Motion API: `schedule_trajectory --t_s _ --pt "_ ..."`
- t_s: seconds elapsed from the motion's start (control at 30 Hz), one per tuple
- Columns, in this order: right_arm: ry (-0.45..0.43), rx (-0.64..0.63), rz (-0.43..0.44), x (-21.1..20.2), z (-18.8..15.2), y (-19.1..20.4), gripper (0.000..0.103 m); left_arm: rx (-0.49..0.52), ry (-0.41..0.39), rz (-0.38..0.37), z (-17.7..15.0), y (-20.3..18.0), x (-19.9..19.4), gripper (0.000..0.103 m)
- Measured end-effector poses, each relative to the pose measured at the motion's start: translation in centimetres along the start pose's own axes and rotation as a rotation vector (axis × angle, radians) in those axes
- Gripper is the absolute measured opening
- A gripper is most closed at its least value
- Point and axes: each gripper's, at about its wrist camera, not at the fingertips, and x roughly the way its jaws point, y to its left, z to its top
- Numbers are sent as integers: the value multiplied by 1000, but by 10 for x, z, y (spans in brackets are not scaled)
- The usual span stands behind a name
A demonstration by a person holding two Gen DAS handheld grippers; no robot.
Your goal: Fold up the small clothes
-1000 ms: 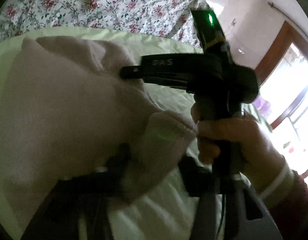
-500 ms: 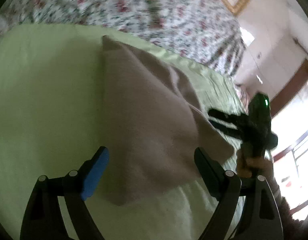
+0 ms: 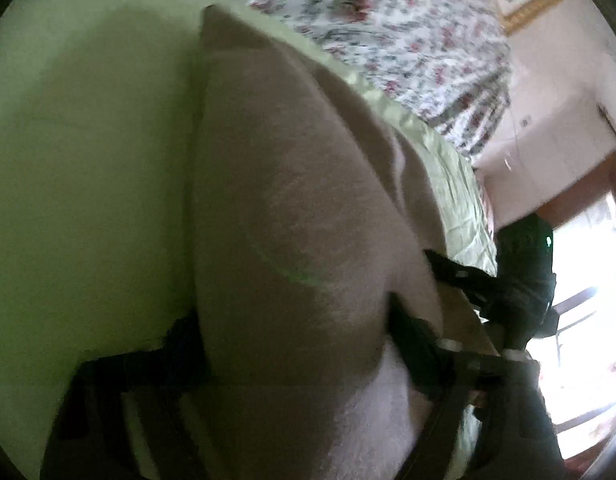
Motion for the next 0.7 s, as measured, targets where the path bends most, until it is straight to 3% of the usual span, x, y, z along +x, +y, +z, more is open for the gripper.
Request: schedule_trajectory --t_s 0.03,0.13,0.37,0.6,0.7 --pt "21 2 19 4 0 1 45 12 -2 11 0 -2 0 65" --pt "18 -8 -1 5 -4 8 36 38 -31 3 -4 -9 -14 50" --pt "-17 -82 65 -10 -29 63 32 47 -124 30 -39 -12 -98 47" --pt "31 -185 221 20 -83 143 31 -7 -202 121 -103 24 -199 47" --pt "66 -219 255 38 -104 168 31 -21 -209 147 -125 37 -220 47"
